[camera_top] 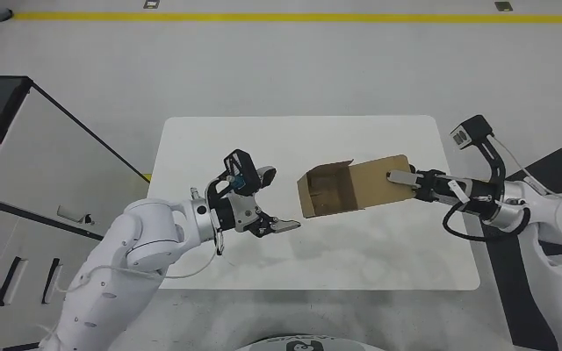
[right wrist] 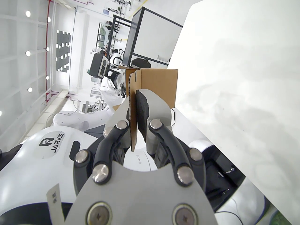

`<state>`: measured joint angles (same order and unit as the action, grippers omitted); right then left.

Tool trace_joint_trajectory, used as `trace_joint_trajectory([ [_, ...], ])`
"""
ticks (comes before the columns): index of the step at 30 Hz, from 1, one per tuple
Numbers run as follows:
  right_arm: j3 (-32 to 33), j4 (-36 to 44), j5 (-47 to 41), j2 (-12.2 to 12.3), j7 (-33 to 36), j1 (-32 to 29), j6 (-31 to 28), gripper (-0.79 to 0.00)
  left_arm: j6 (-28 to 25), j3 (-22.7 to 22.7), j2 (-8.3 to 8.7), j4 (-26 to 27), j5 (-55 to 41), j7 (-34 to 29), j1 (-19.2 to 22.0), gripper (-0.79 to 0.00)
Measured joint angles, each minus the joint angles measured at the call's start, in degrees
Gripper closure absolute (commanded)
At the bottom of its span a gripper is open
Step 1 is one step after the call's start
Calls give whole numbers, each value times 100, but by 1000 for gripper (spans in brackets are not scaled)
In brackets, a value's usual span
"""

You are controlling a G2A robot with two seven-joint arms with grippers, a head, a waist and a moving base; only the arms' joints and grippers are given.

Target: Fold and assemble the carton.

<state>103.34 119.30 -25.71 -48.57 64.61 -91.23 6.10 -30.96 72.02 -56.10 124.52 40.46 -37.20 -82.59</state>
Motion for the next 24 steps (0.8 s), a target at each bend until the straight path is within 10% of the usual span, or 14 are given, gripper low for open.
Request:
trace_joint_trajectory([
  [24,23,-326,-968,-23,81,87,30,0,-1149,-294,-89,-1121,-453,1850,-193,-785],
])
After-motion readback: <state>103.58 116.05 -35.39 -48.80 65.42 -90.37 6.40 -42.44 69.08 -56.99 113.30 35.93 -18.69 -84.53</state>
